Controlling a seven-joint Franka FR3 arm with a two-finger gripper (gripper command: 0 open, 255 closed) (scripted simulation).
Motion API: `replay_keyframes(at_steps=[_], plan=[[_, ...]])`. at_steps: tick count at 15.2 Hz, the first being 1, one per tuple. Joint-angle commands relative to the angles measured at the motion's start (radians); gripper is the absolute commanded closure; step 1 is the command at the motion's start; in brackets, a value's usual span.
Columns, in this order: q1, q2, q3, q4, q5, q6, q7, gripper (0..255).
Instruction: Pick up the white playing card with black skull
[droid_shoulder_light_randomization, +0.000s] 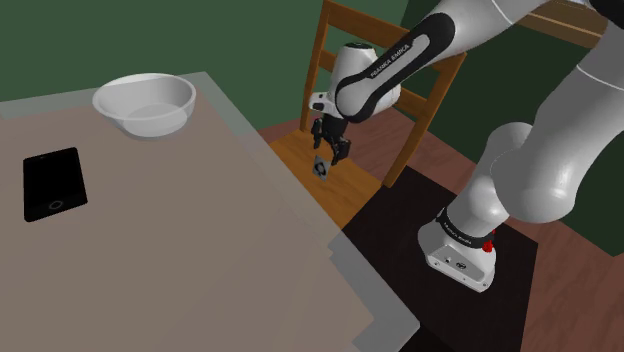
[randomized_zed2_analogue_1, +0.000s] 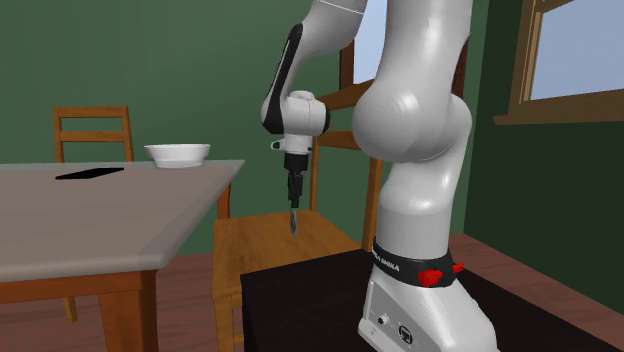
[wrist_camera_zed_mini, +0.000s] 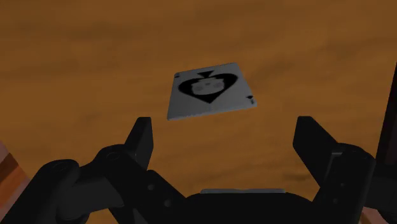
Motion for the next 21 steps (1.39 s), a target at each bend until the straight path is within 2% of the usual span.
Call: replay_keyframes(at_steps=[1, 8, 10, 11, 20, 21], plan=[[0.006, 0.06, 0.007, 0.02, 0.043, 0.036, -0.105, 0], [-0.009, 0.179, 0.045, 0.03, 0.162, 0.134, -0.199, 0], [-0.01, 0.179, 0.046, 0.03, 0.162, 0.134, -0.199, 0], [-0.01, 0.179, 0.047, 0.029, 0.163, 0.135, -0.199, 255], [-0.01, 0.179, 0.046, 0.03, 0.162, 0.134, -0.199, 255], [-0.006, 0.163, 0.039, 0.027, 0.145, 0.122, -0.185, 255]])
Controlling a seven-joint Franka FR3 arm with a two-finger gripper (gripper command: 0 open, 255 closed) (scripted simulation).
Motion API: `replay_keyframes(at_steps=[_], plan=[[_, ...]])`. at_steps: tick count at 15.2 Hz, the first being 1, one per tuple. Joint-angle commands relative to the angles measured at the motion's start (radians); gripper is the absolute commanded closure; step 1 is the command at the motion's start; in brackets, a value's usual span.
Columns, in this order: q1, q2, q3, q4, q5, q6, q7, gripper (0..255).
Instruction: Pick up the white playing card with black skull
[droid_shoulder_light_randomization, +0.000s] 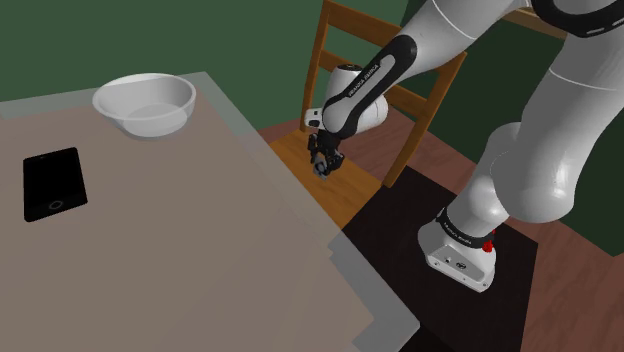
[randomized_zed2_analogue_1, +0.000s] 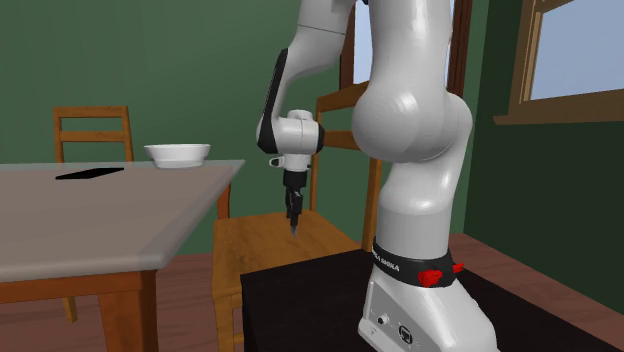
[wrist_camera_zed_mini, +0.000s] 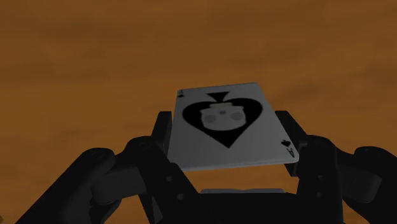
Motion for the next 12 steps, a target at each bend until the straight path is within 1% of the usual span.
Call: replay_keyframes(at_steps=[1, 6, 12], plan=[[0.006, -0.023, -0.01, -0.001, -0.025, -0.019, 0.021, 255], [0.016, -0.1, -0.034, -0.007, -0.102, -0.085, 0.082, 255], [0.014, -0.188, -0.045, -0.003, -0.177, -0.169, 0.142, 255]])
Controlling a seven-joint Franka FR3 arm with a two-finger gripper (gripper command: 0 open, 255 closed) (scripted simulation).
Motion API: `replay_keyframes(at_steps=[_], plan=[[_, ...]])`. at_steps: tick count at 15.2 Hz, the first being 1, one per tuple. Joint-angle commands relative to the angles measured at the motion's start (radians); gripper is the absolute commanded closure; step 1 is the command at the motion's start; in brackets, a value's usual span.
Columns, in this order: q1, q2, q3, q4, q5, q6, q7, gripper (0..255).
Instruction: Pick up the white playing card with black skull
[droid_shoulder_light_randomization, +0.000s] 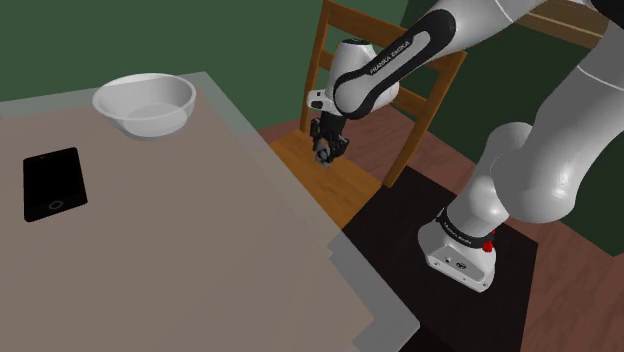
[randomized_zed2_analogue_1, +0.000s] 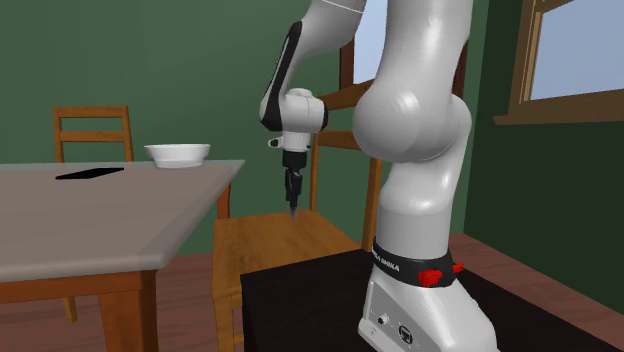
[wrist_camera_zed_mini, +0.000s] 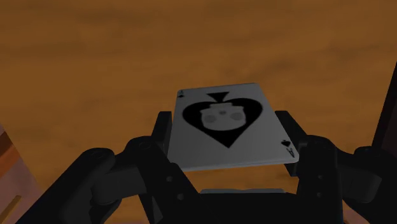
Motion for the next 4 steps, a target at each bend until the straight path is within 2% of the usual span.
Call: replay_keyframes(at_steps=[1, 4], plan=[[-0.003, -0.028, -0.002, 0.004, -0.023, -0.03, 0.017, 255], [-0.004, -0.043, -0.002, 0.006, -0.034, -0.047, 0.026, 255]])
